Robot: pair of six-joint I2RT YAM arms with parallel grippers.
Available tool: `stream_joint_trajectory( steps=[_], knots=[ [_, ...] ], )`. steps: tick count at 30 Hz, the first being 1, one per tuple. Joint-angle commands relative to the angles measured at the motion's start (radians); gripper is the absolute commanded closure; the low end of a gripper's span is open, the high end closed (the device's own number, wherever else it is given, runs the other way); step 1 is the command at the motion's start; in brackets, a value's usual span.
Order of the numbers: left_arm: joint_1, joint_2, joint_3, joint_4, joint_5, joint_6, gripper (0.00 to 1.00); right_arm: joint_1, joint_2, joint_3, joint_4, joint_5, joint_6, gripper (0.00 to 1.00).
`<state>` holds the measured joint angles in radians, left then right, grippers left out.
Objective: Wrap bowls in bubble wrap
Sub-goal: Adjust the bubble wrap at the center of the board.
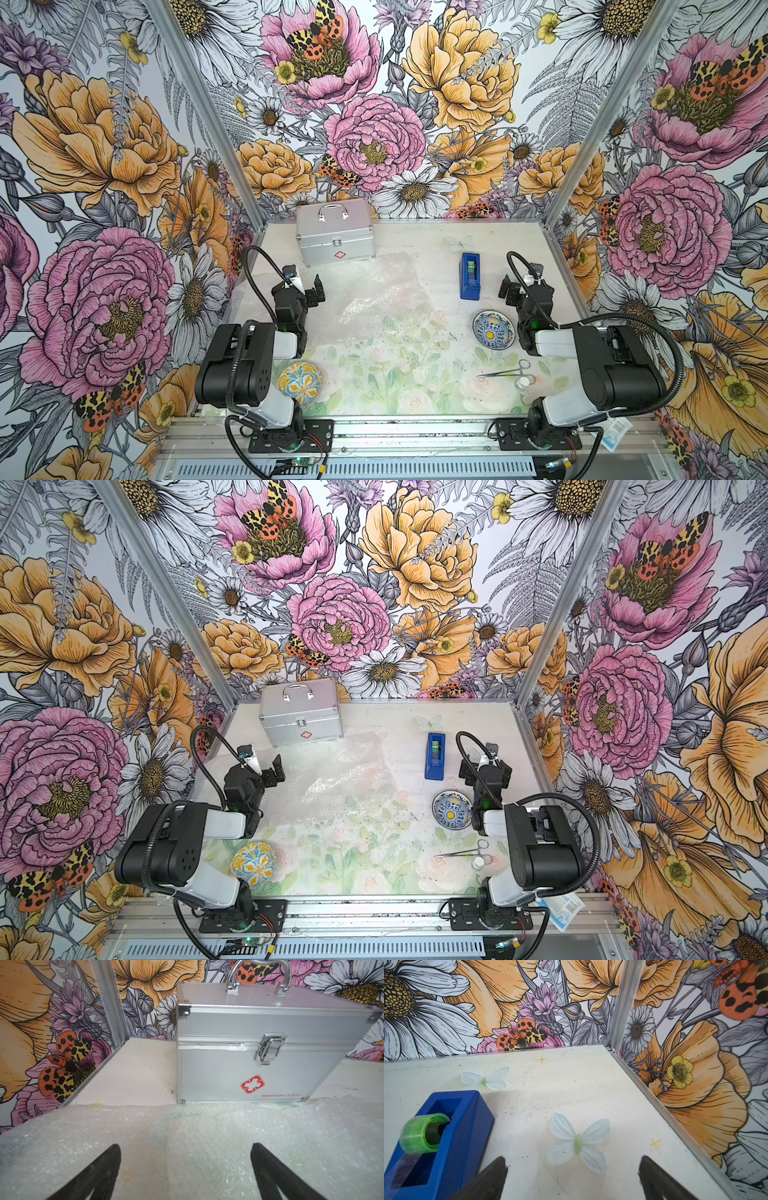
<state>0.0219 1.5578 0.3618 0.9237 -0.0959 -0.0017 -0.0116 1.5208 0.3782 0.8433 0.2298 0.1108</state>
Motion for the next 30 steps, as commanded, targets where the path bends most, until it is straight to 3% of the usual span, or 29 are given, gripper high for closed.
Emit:
stream_joint_trajectory(
  steps=[1,3,7,8,10,12,13,15,19,20,21,24,26,28,30],
  knots=[
    [0.001,-0.01,0.015,0.014,0.017,-0.01,0.01,0.009,0.003,0.005,0.026,-0.01,-0.007,0.0],
    [-0.017,-0.048,0.049,-0.077,-0.064,-0.013,0.01,0.022,-0.04,0.029,-0.056,0.047,-0.001,0.0],
    [-0.057,-0.19,0.246,-0.504,-0.247,-0.036,0.01,0.104,-0.215,0.162,-0.403,0.25,0.002,0.0],
    [-0.065,-0.218,0.288,-0.568,-0.304,-0.078,0.01,0.118,-0.273,0.215,-0.543,0.284,0.079,0.0],
    [-0.064,-0.271,0.401,-0.777,-0.33,-0.213,0.01,0.12,-0.377,0.299,-0.783,0.186,0.189,0.0],
    [-0.065,-0.29,0.503,-0.979,-0.337,-0.382,0.03,0.121,-0.468,0.255,-0.786,0.22,0.326,0.0],
    [-0.067,-0.292,0.54,-1.032,-0.303,-0.426,0.06,0.12,-0.514,0.2,-0.79,0.291,0.465,0.0],
    [-0.099,-0.299,0.563,-1.06,-0.279,-0.45,0.06,0.084,-0.578,0.152,-0.822,0.24,0.553,0.02],
    [-0.203,-0.329,0.59,-1.096,-0.32,-0.431,0.06,0.117,-0.497,0.371,-1.209,0.194,0.527,0.17],
    [-0.241,-0.335,0.592,-1.098,-0.323,-0.422,0.06,0.152,-0.453,0.446,-1.301,0.207,0.531,0.13],
    [-0.274,-0.337,0.596,-1.105,-0.342,-0.406,0.06,0.188,-0.414,0.508,-1.385,0.228,0.54,0.01],
    [-0.422,-0.327,0.622,-1.156,-0.408,-0.35,0.06,0.424,-0.279,0.719,-1.618,0.436,0.652,0.0],
    [-0.491,-0.316,0.623,-1.172,-0.405,-0.35,0.06,0.594,-0.222,0.787,-1.625,0.505,0.649,0.0],
    [-0.51,-0.311,0.628,-1.211,-0.393,-0.4,0.06,0.696,-0.205,0.793,-1.551,0.486,0.634,0.0],
    [-0.493,-0.318,0.631,-1.263,-0.35,-0.491,0.1,0.708,-0.176,0.766,-1.412,0.267,0.567,0.0]
  ],
)
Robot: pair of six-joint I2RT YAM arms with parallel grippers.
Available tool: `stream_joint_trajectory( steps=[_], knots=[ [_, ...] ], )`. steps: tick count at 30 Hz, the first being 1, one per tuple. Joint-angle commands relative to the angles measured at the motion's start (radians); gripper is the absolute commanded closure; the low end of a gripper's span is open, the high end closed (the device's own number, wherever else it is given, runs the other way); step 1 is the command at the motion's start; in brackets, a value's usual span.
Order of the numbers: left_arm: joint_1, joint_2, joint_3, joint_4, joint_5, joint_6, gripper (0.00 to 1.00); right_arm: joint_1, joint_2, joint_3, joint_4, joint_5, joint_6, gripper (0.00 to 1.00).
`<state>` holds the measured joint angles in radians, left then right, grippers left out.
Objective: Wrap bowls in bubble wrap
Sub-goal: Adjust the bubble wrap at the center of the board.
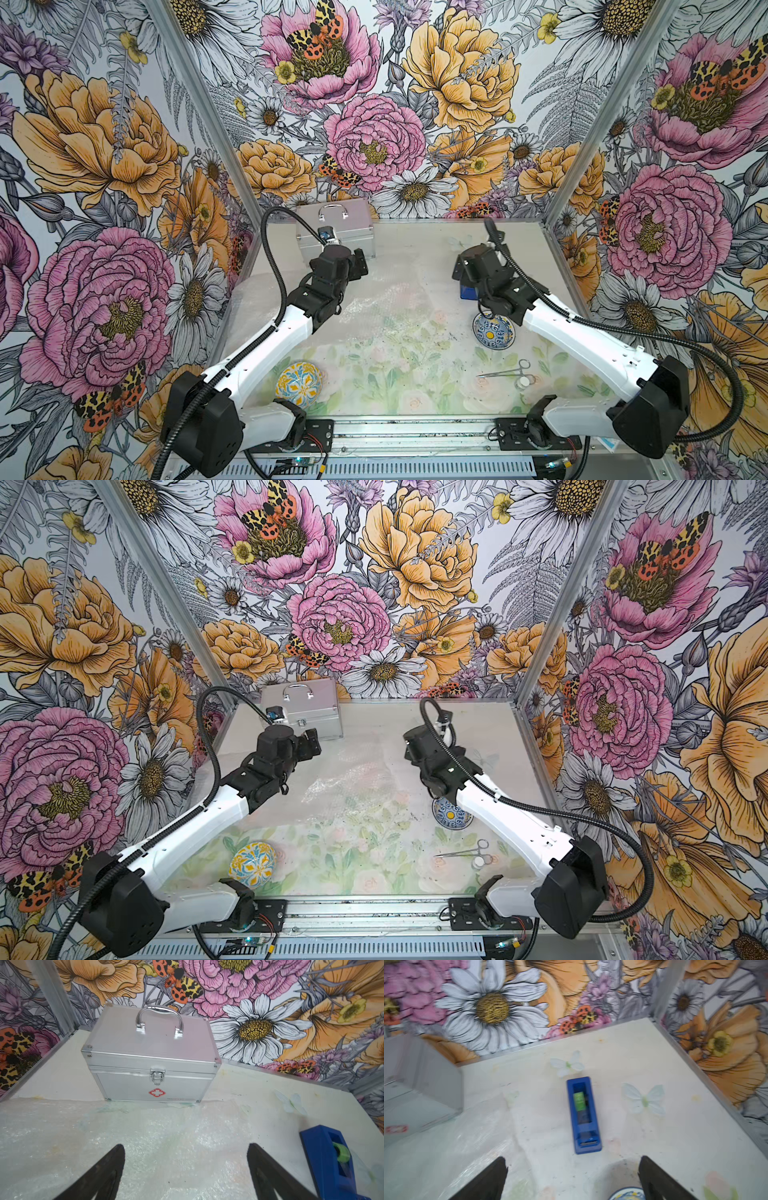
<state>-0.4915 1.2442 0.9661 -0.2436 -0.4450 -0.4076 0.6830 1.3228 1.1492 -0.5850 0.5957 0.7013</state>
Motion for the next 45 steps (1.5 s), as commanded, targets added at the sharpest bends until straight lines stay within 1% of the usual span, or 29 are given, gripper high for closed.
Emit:
stream_joint_trajectory(
  steps=[1,2,3,5,7,8,10,14,17,21,26,27,29,31,33,35,37,39,42,45],
  knots=[
    [0.031,-0.014,0.02,-0.112,0.024,-0.128,0.12,0.012,0.076,0.015,0.036,-0.206,-0.027,0.02],
    [0.036,-0.026,0.01,-0.127,0.029,-0.159,0.12,0.017,0.146,0.055,0.033,-0.302,-0.032,0.12],
    [0.036,-0.035,0.001,-0.139,0.029,-0.178,0.13,0.028,0.217,0.098,0.023,-0.37,-0.036,0.17],
    [0.033,-0.054,-0.029,-0.155,0.042,-0.185,0.13,0.055,0.337,0.155,0.01,-0.446,-0.021,0.18],
    [0.031,-0.063,-0.05,-0.188,0.046,-0.192,0.15,0.052,0.427,0.188,0.008,-0.531,-0.003,0.2],
    [0.032,-0.071,-0.058,-0.211,0.047,-0.196,0.16,0.05,0.468,0.206,-0.002,-0.55,0.002,0.21],
    [0.033,-0.089,-0.078,-0.234,0.045,-0.203,0.17,0.041,0.521,0.225,-0.023,-0.542,0.01,0.22],
    [0.047,-0.137,-0.131,-0.245,0.04,-0.239,0.18,-0.029,0.592,0.229,-0.04,-0.535,0.02,0.22],
    [0.086,-0.141,-0.161,-0.261,0.055,-0.289,0.21,-0.056,0.651,0.259,-0.071,-0.532,-0.015,0.24],
    [0.142,-0.144,-0.185,-0.264,0.094,-0.327,0.25,-0.063,0.682,0.271,-0.09,-0.528,-0.034,0.26],
    [0.163,-0.13,-0.173,-0.257,0.092,-0.318,0.27,-0.066,0.726,0.303,-0.086,-0.603,-0.045,0.43],
    [0.17,-0.125,-0.167,-0.257,0.095,-0.316,0.27,-0.064,0.723,0.305,-0.085,-0.607,-0.047,0.48],
    [0.186,-0.113,-0.146,-0.256,0.098,-0.311,0.27,-0.059,0.705,0.308,-0.088,-0.62,-0.051,0.64],
    [0.204,-0.097,-0.123,-0.255,0.105,-0.301,0.27,-0.053,0.651,0.289,-0.09,-0.615,-0.045,0.76],
    [0.209,-0.077,-0.095,-0.255,0.11,-0.288,0.27,-0.046,0.571,0.254,-0.093,-0.605,-0.034,0.84],
    [0.202,-0.057,-0.064,-0.254,0.113,-0.274,0.28,-0.039,0.477,0.205,-0.105,-0.6,-0.016,0.89],
    [0.189,-0.042,-0.041,-0.253,0.106,-0.268,0.28,-0.03,0.372,0.154,-0.129,-0.597,0.005,0.96],
    [0.174,-0.03,-0.028,-0.252,0.101,-0.271,0.28,-0.017,0.277,0.107,-0.168,-0.599,0.023,0.99],
    [0.138,-0.001,-0.016,-0.247,0.111,-0.277,0.27,0.01,0.148,0.011,-0.225,-0.601,0.064,0.99],
    [0.078,0.039,-0.016,-0.237,0.103,-0.277,0.26,0.033,0.073,-0.114,-0.231,-0.632,0.127,0.99]
  ],
)
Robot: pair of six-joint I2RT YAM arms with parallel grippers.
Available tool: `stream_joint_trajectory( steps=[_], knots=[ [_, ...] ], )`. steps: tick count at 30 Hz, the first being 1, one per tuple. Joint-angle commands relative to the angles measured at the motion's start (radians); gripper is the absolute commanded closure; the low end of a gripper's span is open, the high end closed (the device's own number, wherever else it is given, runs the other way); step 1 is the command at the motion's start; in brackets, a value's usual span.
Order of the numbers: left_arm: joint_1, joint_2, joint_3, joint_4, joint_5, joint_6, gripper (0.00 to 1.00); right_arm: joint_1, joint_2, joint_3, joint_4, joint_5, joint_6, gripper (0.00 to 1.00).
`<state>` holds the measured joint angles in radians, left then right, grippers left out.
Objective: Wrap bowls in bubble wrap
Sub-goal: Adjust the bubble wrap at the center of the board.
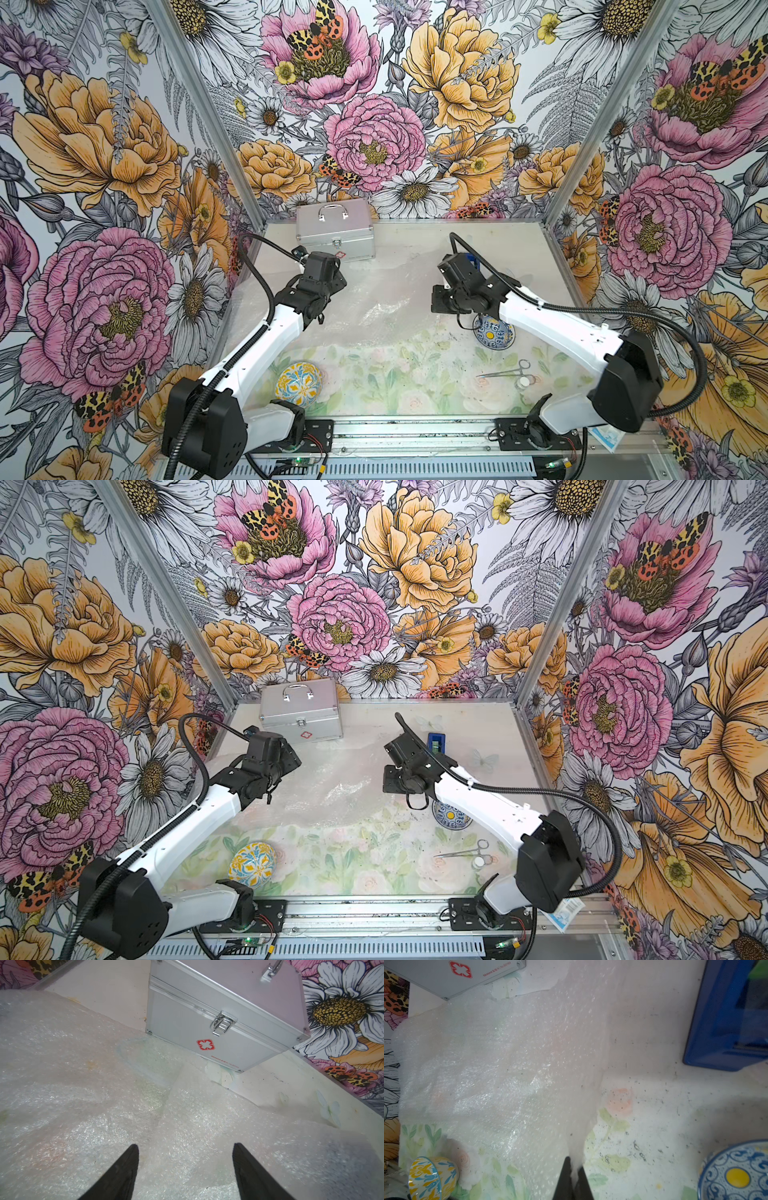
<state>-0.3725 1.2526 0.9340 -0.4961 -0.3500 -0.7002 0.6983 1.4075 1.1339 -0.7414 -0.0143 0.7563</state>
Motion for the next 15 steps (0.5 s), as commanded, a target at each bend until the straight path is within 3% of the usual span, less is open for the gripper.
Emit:
stream_joint_trajectory(
  steps=[1,5,11,13,15],
  knots=[
    [-0.065,0.048,0.015,0.016,0.001,0.012,0.25,0.029,-0.02,-0.131,-0.075,-0.019,0.086,0.99],
    [-0.098,0.083,-0.012,0.016,0.003,-0.036,0.21,0.048,0.004,-0.173,-0.076,-0.025,0.105,1.0],
    [-0.034,0.096,-0.062,0.007,0.072,-0.079,0.2,0.05,0.028,-0.232,-0.086,0.003,0.11,1.0],
    [-0.019,0.096,-0.069,0.013,0.092,-0.075,0.2,0.05,0.023,-0.254,-0.088,0.007,0.122,0.95],
    [-0.019,0.101,-0.07,0.022,0.098,-0.07,0.2,0.05,0.01,-0.27,-0.096,0.024,0.132,0.82]
  ],
)
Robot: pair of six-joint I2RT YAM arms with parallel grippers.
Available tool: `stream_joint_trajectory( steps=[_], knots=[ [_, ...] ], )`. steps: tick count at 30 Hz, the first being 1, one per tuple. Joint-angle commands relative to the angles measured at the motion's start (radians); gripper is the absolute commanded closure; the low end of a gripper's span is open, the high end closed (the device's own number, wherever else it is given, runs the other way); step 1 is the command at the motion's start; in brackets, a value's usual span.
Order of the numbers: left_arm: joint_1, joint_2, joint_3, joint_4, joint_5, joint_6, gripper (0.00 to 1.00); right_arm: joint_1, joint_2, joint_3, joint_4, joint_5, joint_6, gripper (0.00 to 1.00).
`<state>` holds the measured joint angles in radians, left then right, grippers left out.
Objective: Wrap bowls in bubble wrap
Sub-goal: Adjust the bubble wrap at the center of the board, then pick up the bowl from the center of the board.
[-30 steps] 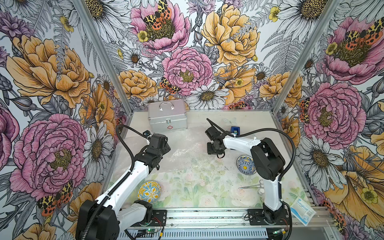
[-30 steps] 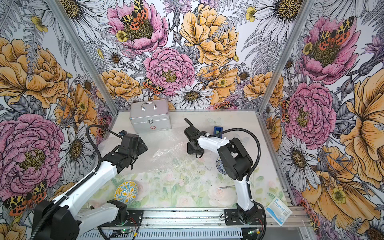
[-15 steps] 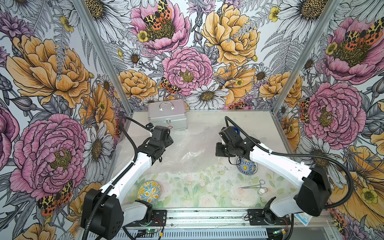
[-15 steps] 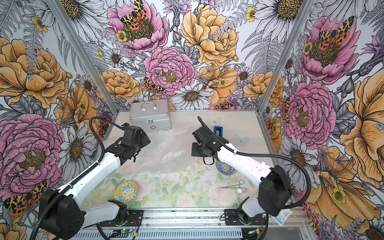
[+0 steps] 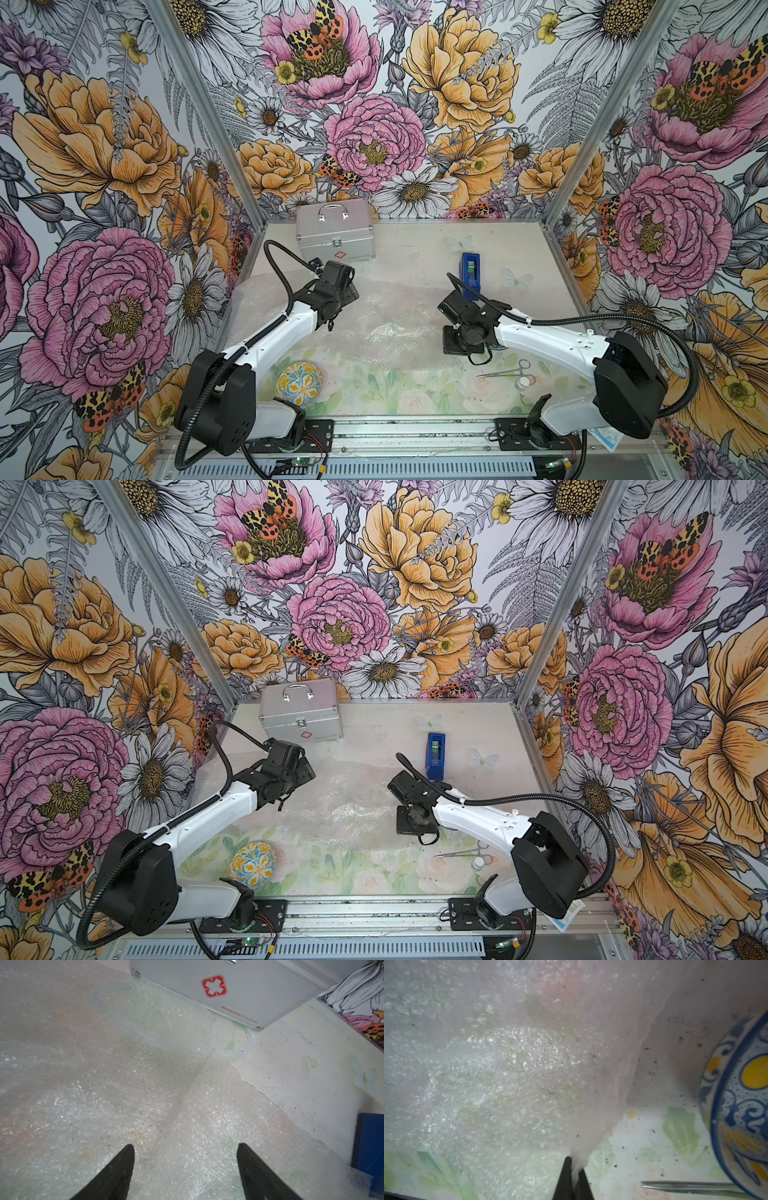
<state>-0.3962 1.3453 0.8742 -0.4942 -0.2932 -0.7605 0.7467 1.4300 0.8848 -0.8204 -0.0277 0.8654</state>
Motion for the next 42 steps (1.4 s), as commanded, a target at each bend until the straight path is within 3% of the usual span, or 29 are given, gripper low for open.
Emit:
stream_joint_trajectory(
  steps=[1,6,8,14,18,22,26,29,31,35,38,42],
  knots=[
    [0.008,0.015,-0.011,0.026,0.049,-0.007,0.2,0.0,-0.018,-0.021,-0.032,0.057,0.027,0.72],
    [0.044,0.074,-0.007,0.053,0.13,-0.025,0.22,-0.019,-0.085,0.051,-0.16,0.185,0.016,0.47],
    [0.06,0.088,-0.006,0.063,0.154,-0.032,0.23,-0.069,-0.134,0.068,-0.203,0.226,0.003,0.43],
    [0.066,0.097,0.012,0.061,0.156,-0.01,0.24,-0.477,-0.248,0.028,-0.218,0.214,-0.136,0.32],
    [0.079,0.121,0.017,0.029,0.14,-0.006,0.23,-0.685,-0.159,0.001,-0.126,0.056,-0.259,0.32],
    [0.112,0.12,0.003,0.027,0.156,-0.008,0.25,-0.746,-0.091,-0.037,-0.016,-0.068,-0.311,0.37],
    [0.158,0.109,0.002,0.028,0.171,0.001,0.27,-0.751,-0.062,-0.062,0.007,-0.074,-0.298,0.5],
    [0.189,0.117,0.005,0.043,0.193,0.016,0.31,-0.751,-0.074,-0.089,0.007,-0.054,-0.293,0.65],
    [0.202,0.129,0.014,0.061,0.21,0.039,0.35,-0.75,-0.099,-0.104,0.004,-0.052,-0.293,0.8],
    [0.209,0.167,0.056,0.085,0.218,0.076,0.36,-0.738,-0.172,-0.088,-0.035,-0.047,-0.284,1.0],
    [0.22,0.228,0.089,0.115,0.263,0.083,0.32,-0.679,-0.246,-0.02,-0.092,-0.025,-0.282,1.0],
    [0.212,0.328,0.161,0.109,0.248,0.108,0.26,-0.52,-0.284,0.111,-0.128,-0.016,-0.286,1.0]
  ],
)
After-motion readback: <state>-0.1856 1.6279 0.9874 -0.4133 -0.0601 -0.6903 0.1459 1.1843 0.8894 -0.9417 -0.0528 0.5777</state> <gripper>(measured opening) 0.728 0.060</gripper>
